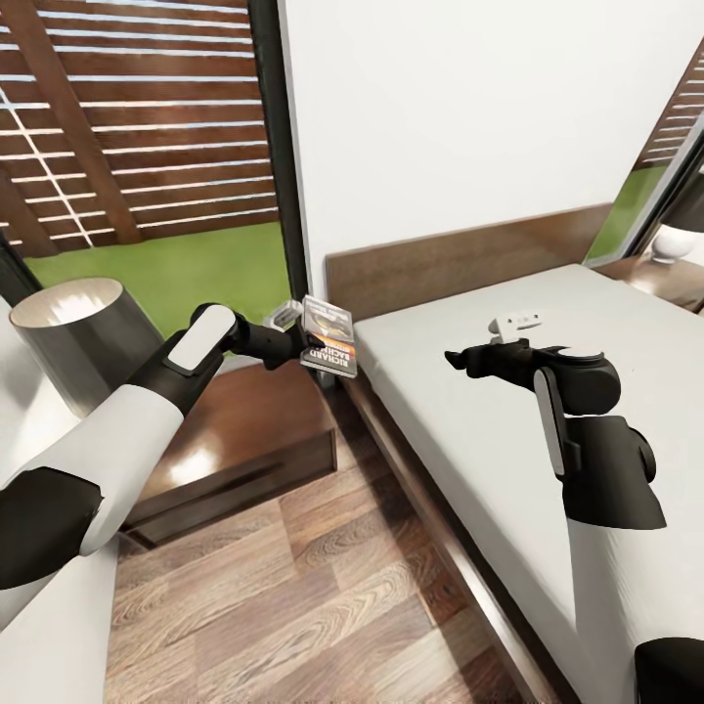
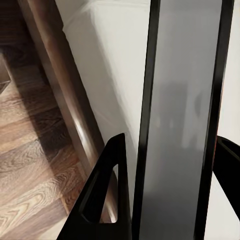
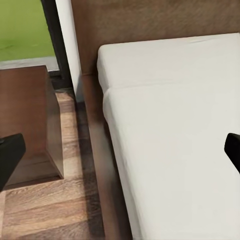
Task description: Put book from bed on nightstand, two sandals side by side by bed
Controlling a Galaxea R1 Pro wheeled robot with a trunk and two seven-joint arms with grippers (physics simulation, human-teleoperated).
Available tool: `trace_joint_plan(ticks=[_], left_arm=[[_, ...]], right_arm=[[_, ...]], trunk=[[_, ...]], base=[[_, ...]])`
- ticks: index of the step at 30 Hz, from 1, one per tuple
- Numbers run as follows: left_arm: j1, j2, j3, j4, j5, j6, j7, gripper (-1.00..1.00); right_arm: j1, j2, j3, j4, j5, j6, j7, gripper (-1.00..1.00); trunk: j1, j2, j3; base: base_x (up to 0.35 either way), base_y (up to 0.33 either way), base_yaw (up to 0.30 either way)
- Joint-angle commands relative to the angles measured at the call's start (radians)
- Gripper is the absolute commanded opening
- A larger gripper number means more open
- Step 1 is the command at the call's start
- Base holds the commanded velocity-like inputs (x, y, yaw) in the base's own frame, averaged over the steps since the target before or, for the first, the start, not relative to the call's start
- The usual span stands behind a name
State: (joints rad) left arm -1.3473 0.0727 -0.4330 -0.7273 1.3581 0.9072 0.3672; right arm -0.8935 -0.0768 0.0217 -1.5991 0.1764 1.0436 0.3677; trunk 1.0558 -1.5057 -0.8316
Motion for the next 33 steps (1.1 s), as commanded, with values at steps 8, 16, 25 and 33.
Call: trace_joint_plan(ticks=[8, 16, 25, 33], left_arm=[[-0.001, 0.001, -0.004, -0.001, 0.012, -0.003, 0.009, -1.0], [-0.001, 0.001, -0.004, -0.001, 0.012, -0.003, 0.009, -1.0], [-0.001, 0.001, -0.004, -0.001, 0.011, -0.004, 0.009, -1.0], [-0.001, 0.001, -0.004, -0.002, 0.009, -0.004, 0.011, -1.0]], right_arm=[[-0.001, -0.001, 0.001, -0.001, 0.011, 0.004, 0.008, 1.0], [-0.001, -0.001, 0.0, -0.001, 0.011, 0.004, 0.008, 1.0], [-0.001, -0.001, 0.0, -0.001, 0.011, 0.004, 0.008, 1.0], [-0.001, -0.001, 0.001, -0.001, 0.011, 0.004, 0.008, 1.0]], trunk=[[0.0, 0.0, -0.013], [0.0, 0.0, -0.026], [0.0, 0.0, -0.041], [0.0, 0.0, -0.053]], base=[[0.0, 0.0, 0.003], [0.0, 0.0, 0.0], [0.0, 0.0, 0.0], [0.0, 0.0, 0.0]])
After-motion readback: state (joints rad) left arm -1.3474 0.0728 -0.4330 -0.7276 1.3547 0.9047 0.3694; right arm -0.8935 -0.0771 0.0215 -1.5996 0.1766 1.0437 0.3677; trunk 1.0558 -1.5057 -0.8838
